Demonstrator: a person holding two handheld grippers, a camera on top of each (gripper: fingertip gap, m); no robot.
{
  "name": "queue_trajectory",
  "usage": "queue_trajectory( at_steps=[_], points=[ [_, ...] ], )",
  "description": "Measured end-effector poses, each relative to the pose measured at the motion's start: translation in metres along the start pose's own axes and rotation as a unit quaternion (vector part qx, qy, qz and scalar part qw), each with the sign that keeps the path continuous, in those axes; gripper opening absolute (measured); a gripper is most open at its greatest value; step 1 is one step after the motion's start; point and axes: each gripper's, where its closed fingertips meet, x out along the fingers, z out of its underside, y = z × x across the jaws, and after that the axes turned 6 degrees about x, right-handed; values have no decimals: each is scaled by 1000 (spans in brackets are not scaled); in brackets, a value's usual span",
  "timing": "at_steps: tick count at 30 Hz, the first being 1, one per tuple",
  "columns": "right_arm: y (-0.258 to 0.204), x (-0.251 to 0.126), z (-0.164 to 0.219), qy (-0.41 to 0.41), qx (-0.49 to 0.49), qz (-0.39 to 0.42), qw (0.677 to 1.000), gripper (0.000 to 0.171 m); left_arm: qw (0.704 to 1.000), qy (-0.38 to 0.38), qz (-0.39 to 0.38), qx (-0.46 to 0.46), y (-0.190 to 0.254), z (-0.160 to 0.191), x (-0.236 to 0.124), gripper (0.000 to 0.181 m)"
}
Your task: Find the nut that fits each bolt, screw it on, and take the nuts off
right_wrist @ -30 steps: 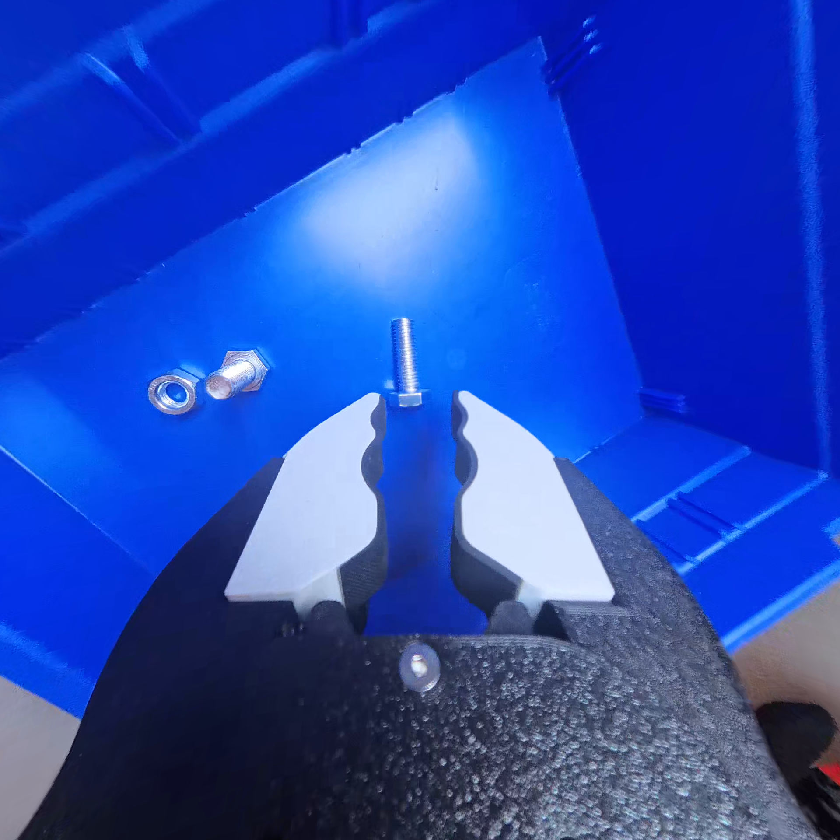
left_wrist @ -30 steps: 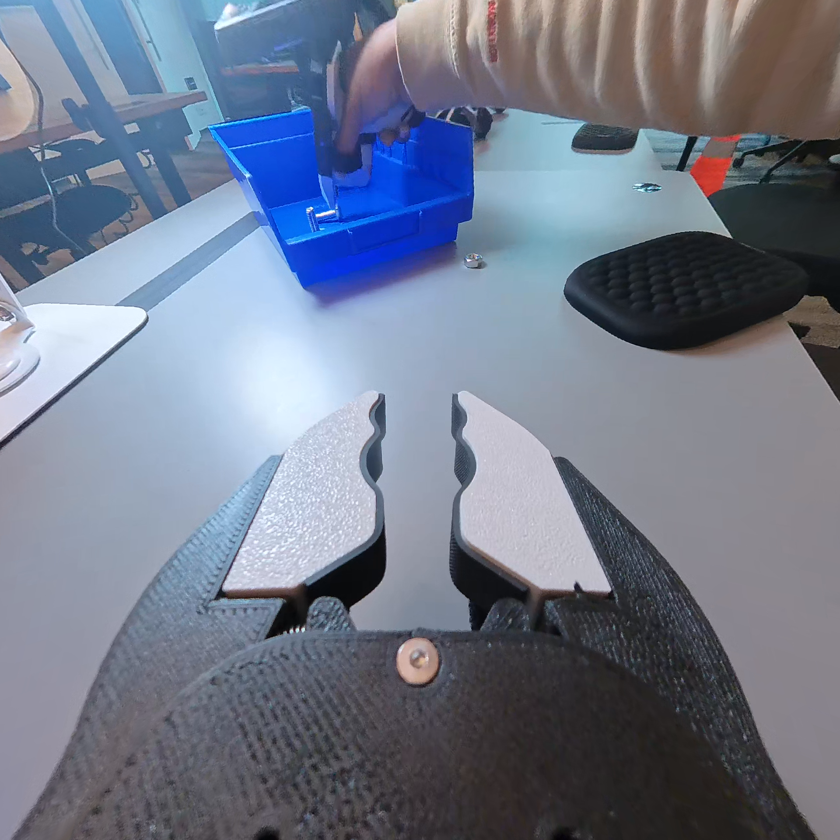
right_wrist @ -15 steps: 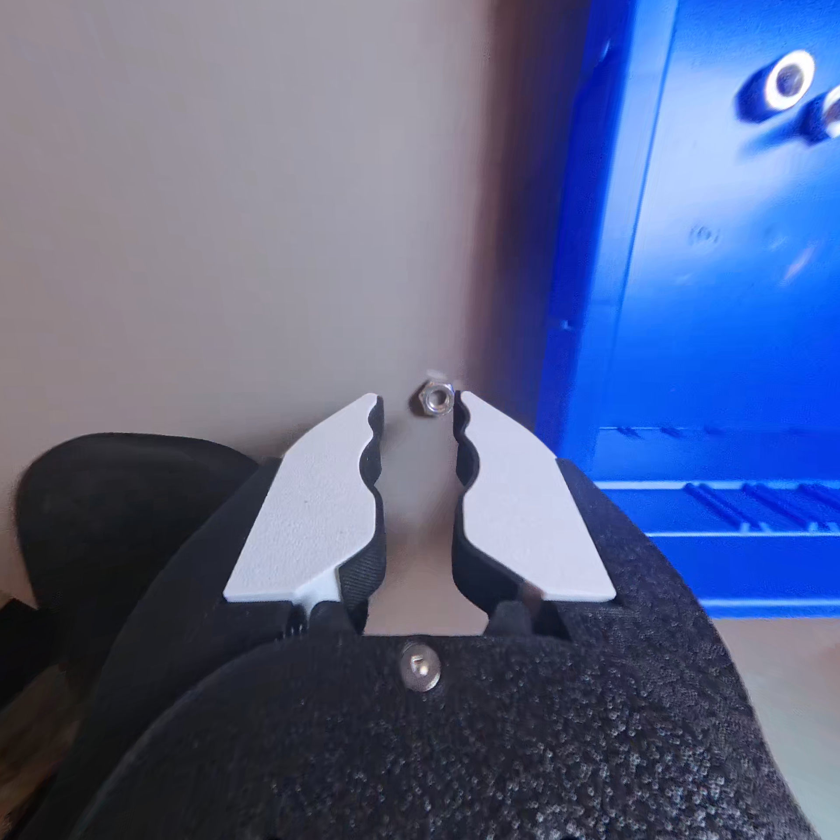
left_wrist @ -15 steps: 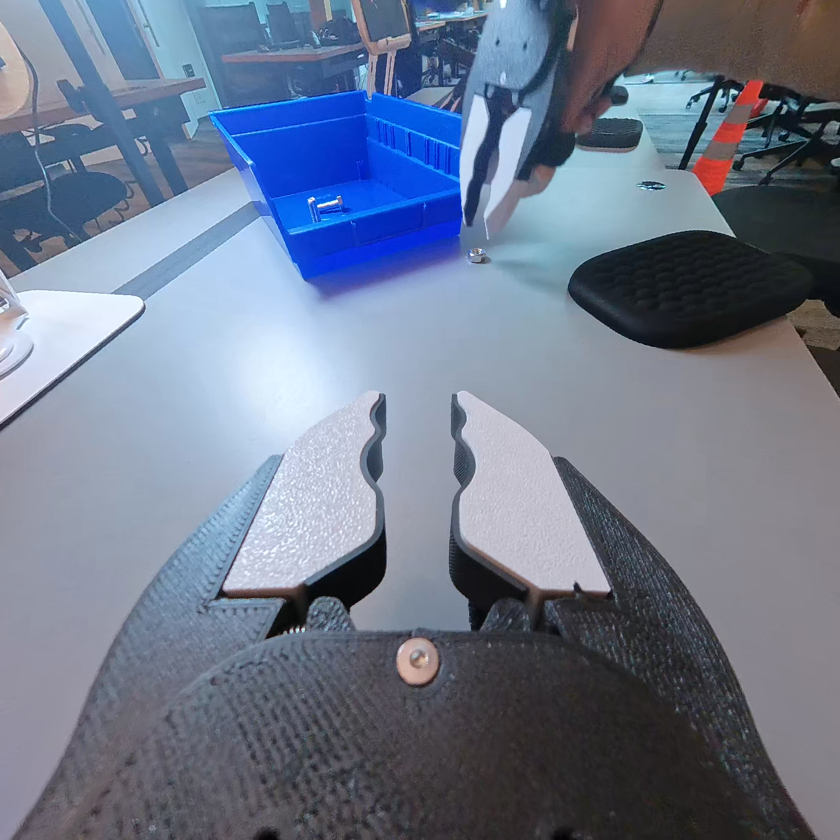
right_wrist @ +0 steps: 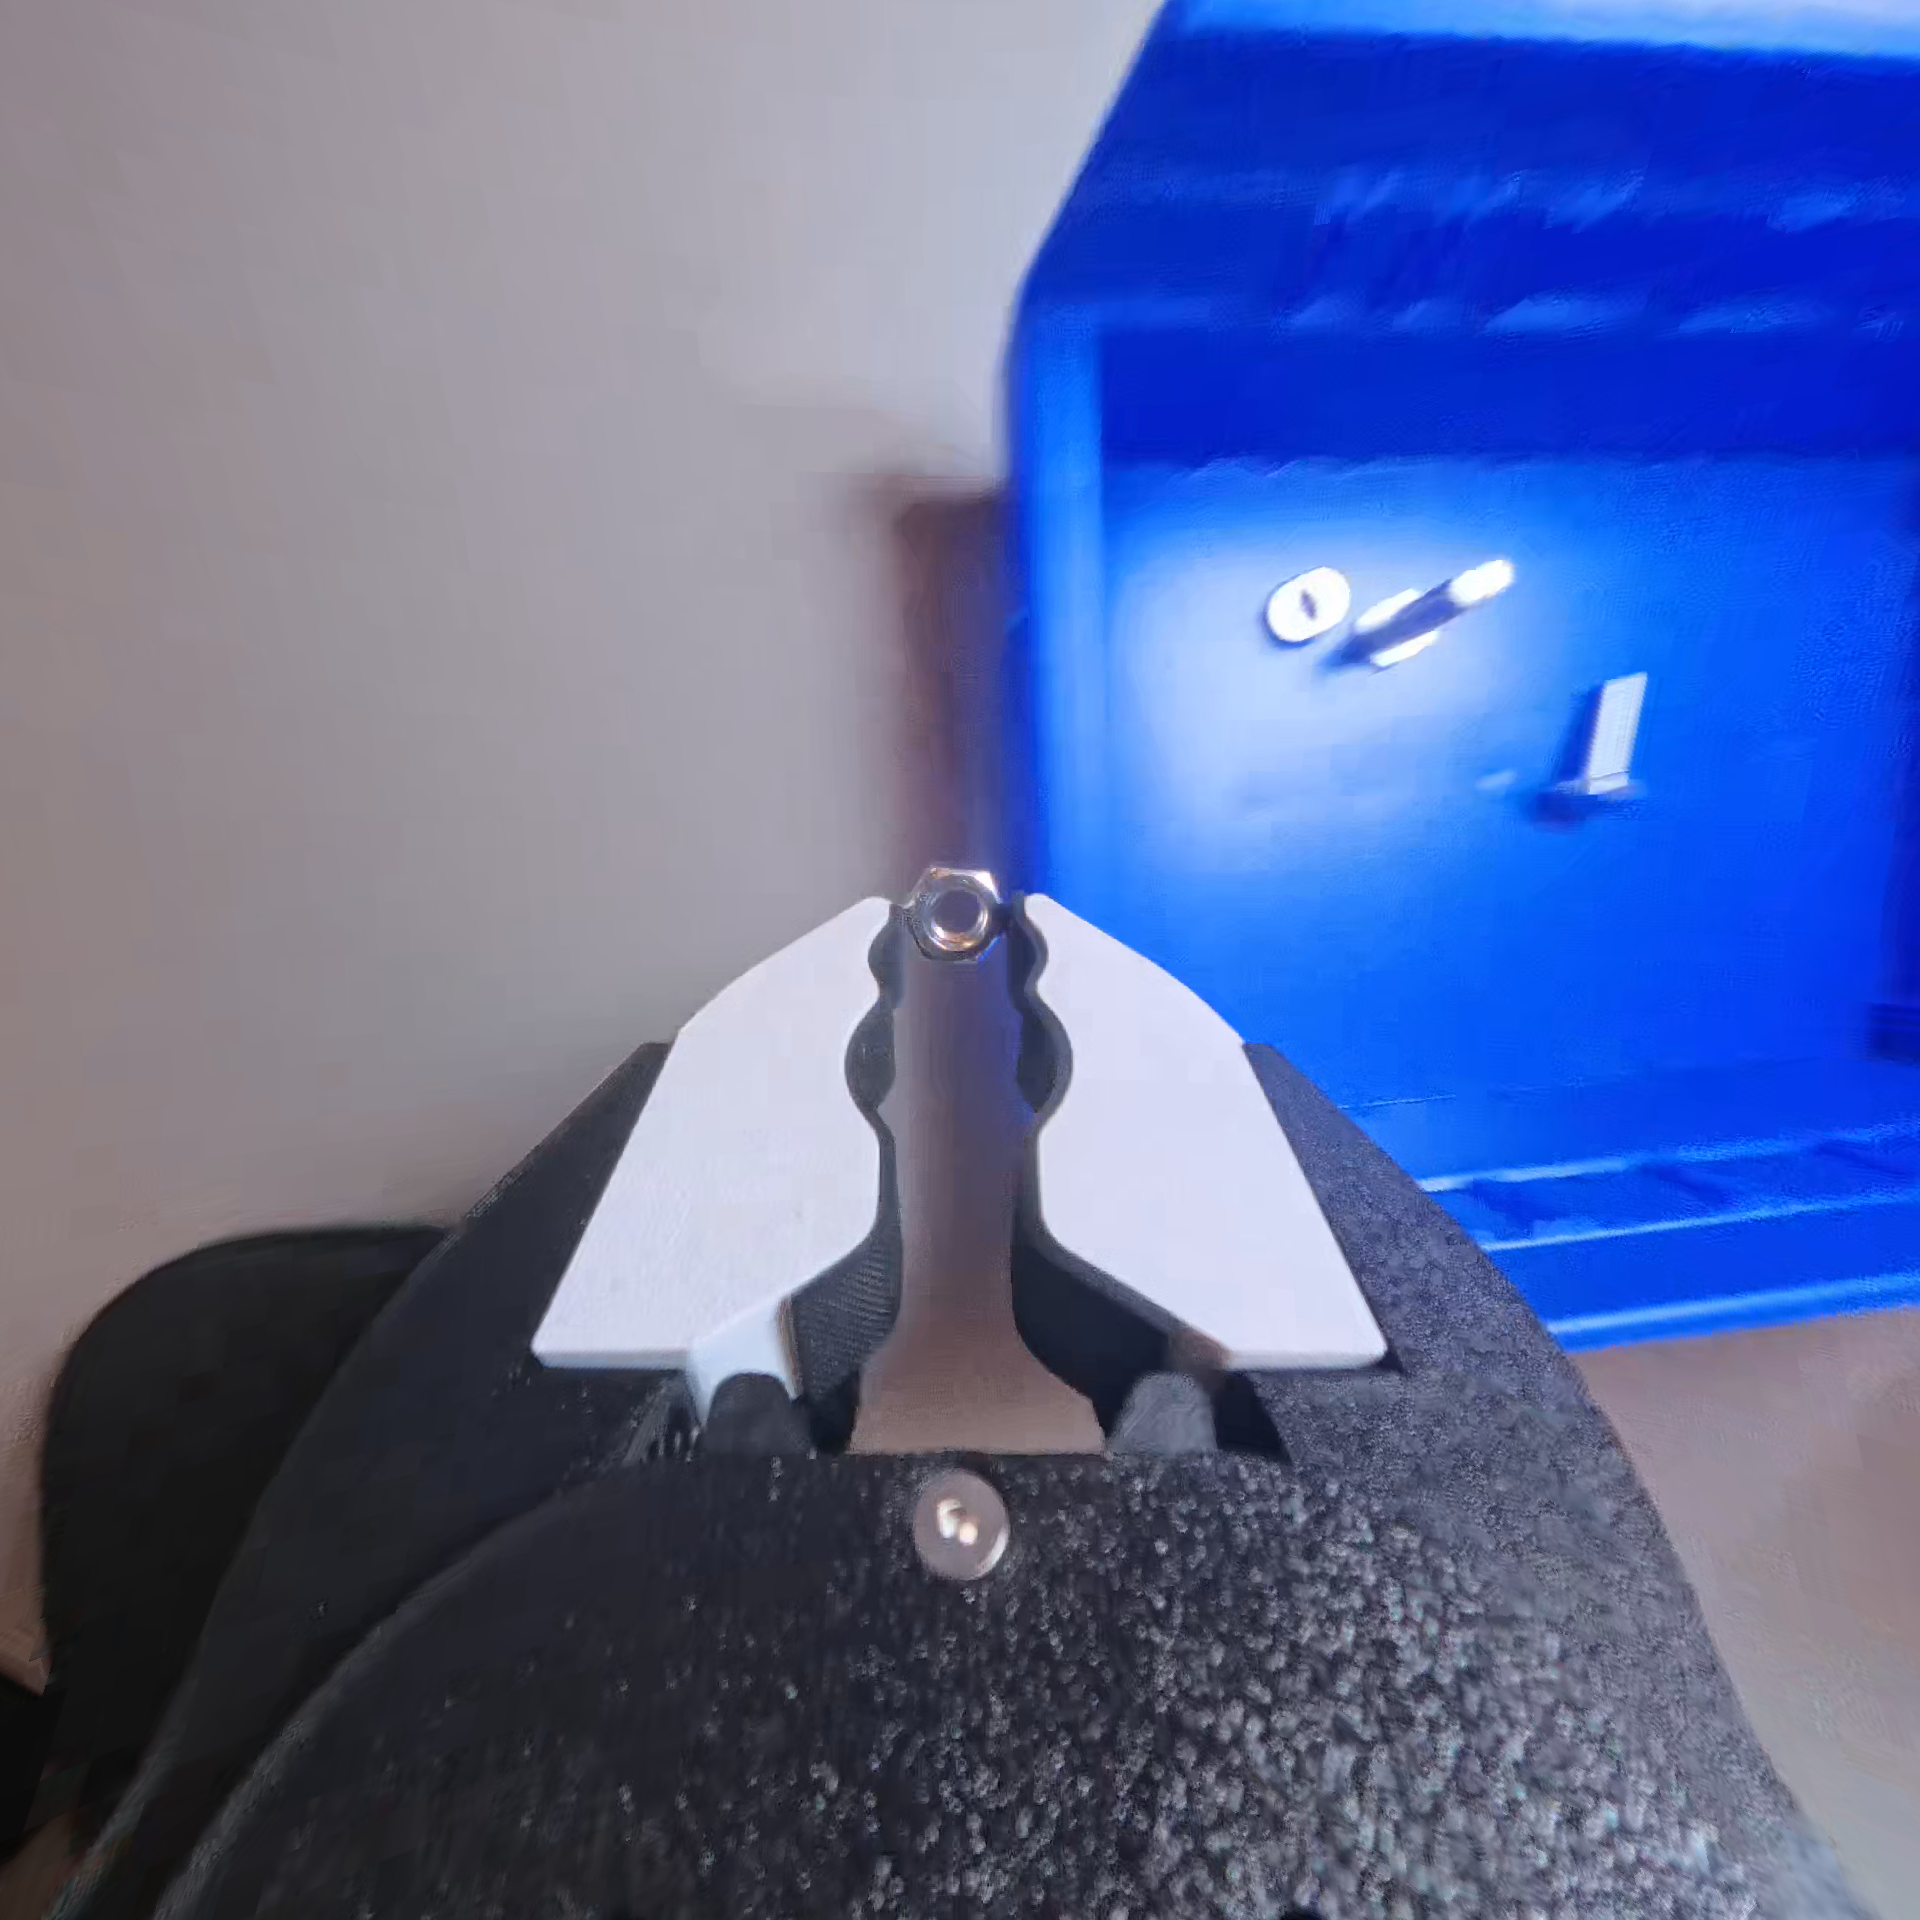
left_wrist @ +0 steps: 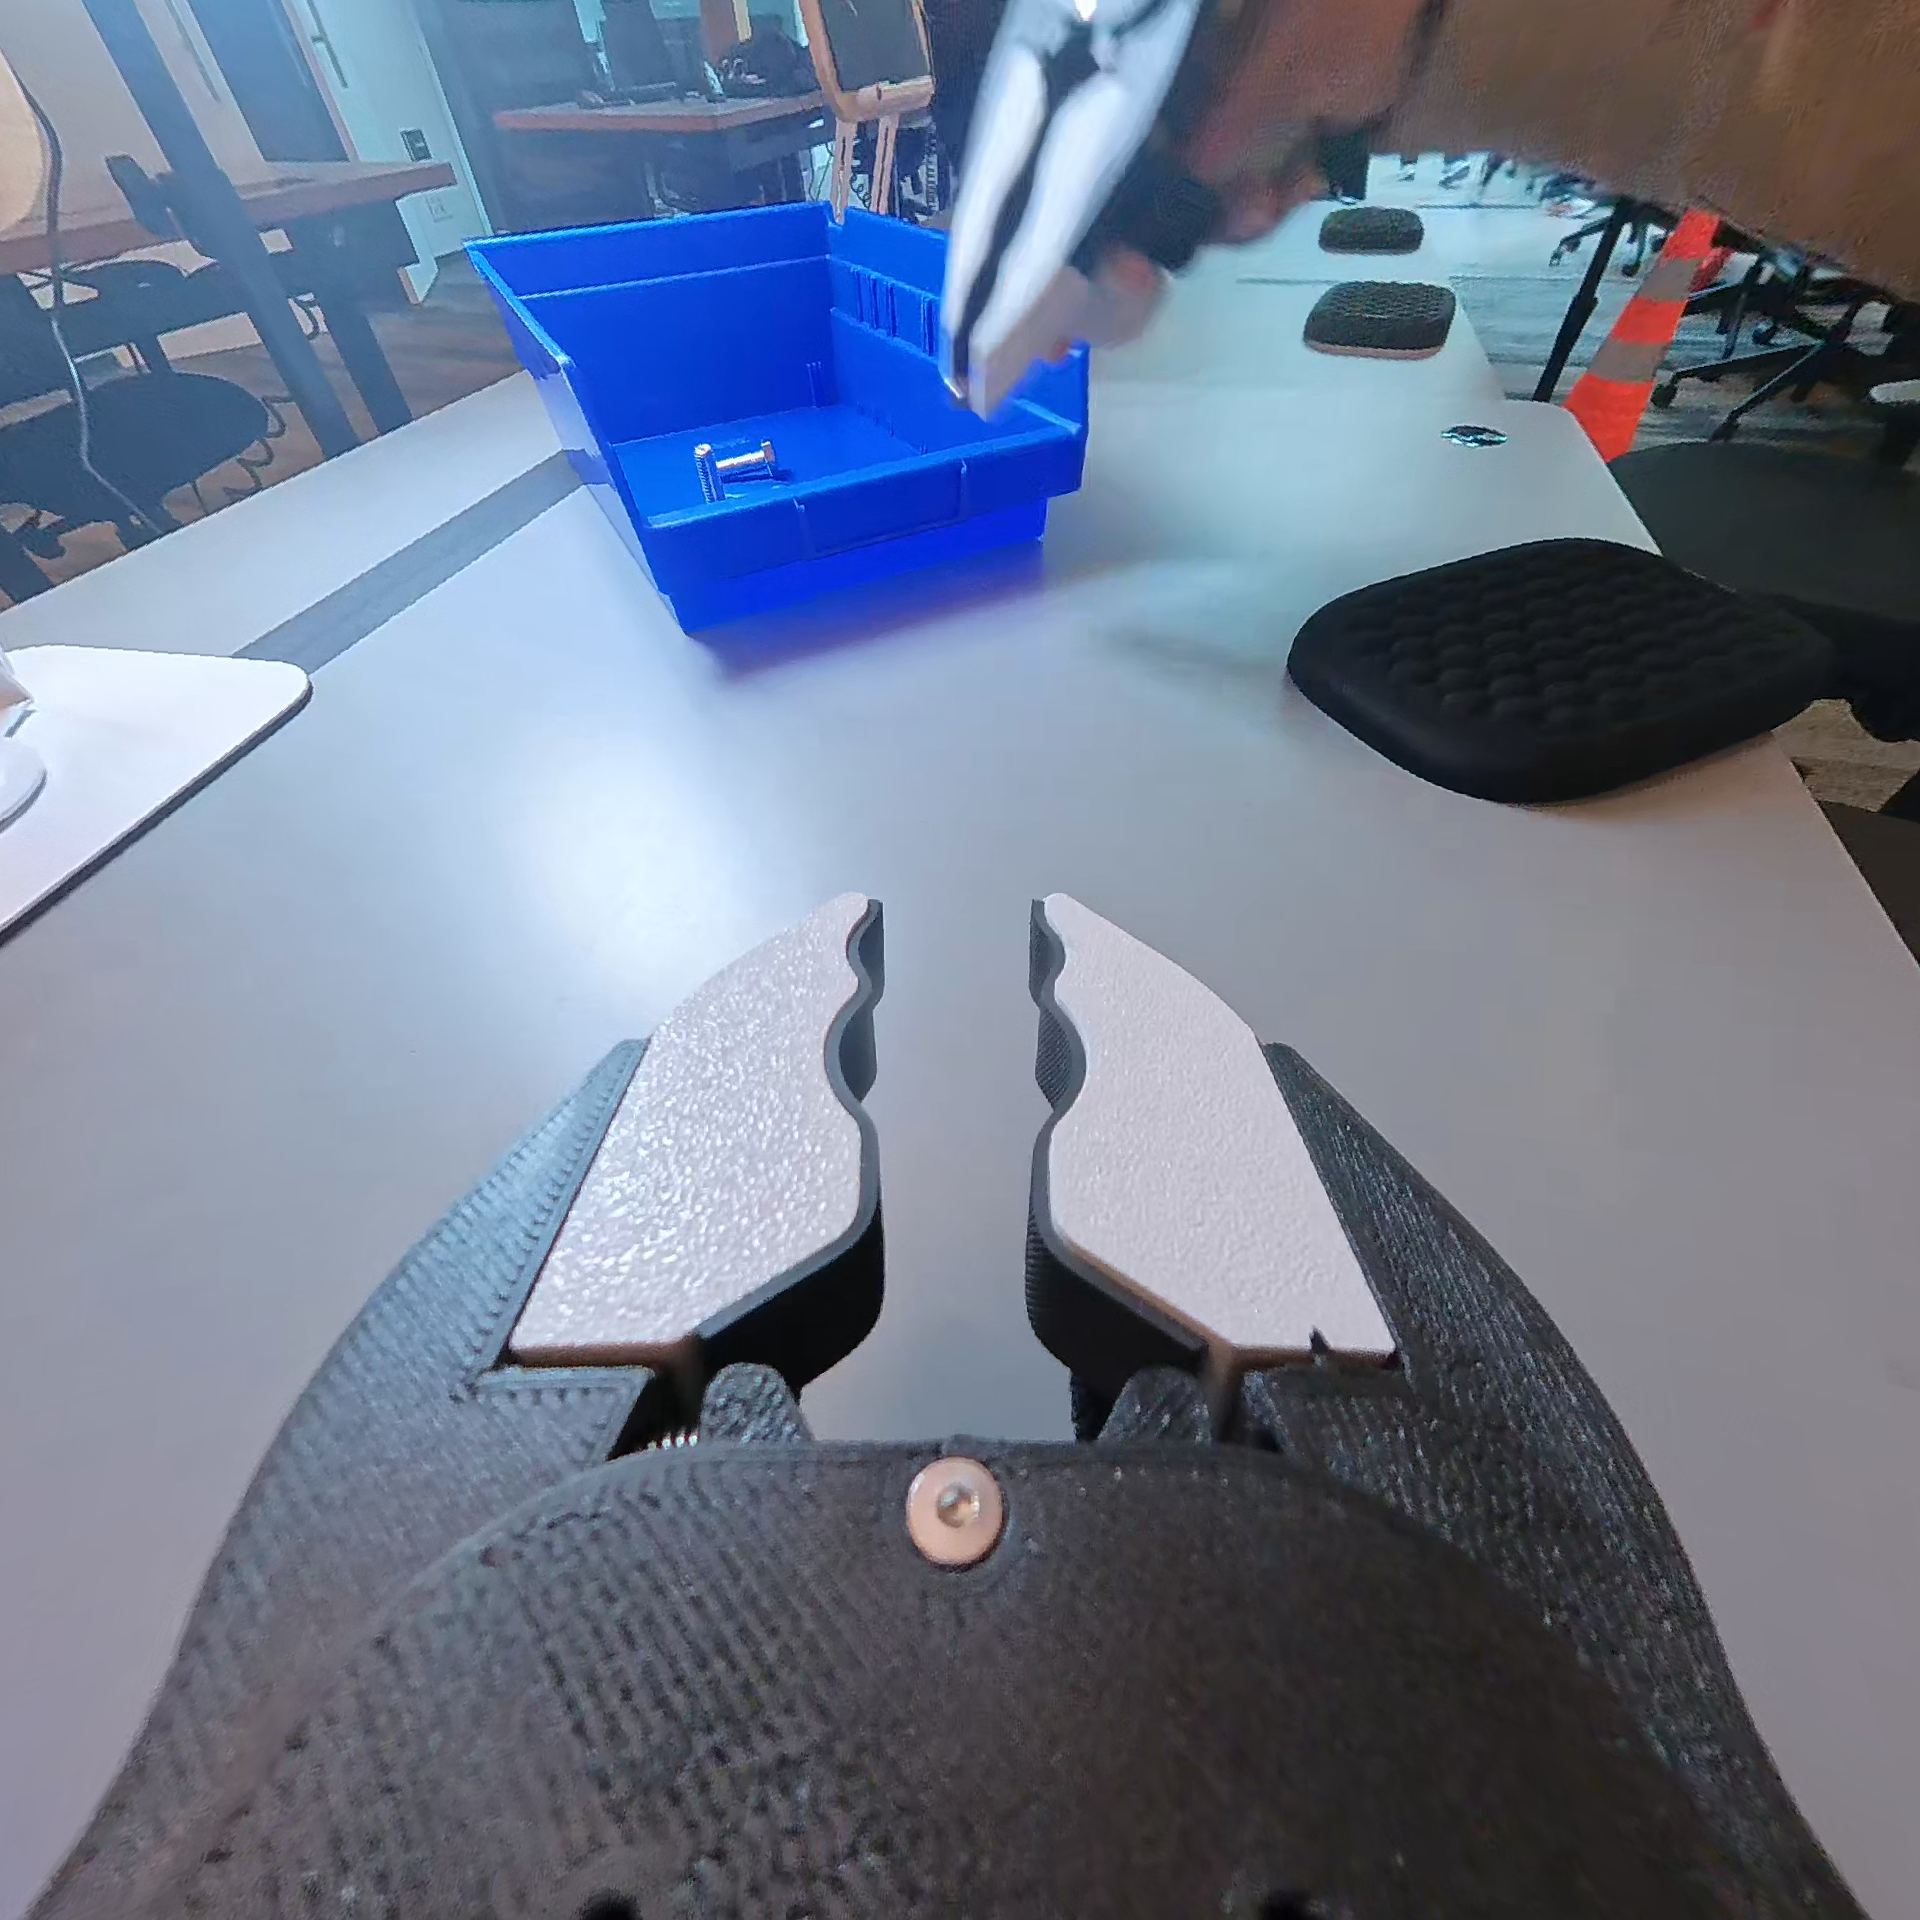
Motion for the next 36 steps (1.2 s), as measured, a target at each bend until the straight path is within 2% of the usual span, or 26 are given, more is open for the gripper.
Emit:
queue_trajectory(
  at_steps=[2,5,10,14,17,20,22,26,28,31,34,36],
  points=[
    [50,-2,-25,-8,20,51,998,19,1000,0,2,0,1,0,1,27],
    [111,37,-17,-103,91,68,988,20,1000,2,-1,7,1,-2,-1,27],
    [141,89,13,-199,133,74,968,20,1000,9,-14,19,-1,-6,-4,26],
    [144,92,11,-192,134,78,969,23,1000,11,-11,9,-3,-6,-4,26],
    [140,78,-13,-125,116,88,982,30,1000,12,-24,5,-9,-11,-9,28],
    [103,45,-65,34,82,56,994,31,997,16,-69,28,-29,-31,-35,28],
    [59,18,-89,129,54,20,990,31,990,-2,-128,51,-58,-43,-69,24],
    [-36,-8,-92,229,4,-63,971,31,977,-115,-177,16,-118,-35,-149,28],
    [-78,-8,-89,263,3,-117,958,31,959,-215,-186,-8,-146,-12,-185,28],
    [-122,2,-85,298,11,-166,940,31,905,-383,-177,-60,-177,42,-228,30],
    [-144,16,-84,321,1,-184,929,30,855,-488,-141,-111,-189,93,-245,32],
    [-149,21,-81,325,-19,-178,928,29,827,-542,-120,-89,-198,122,-250,31]
  ],
)
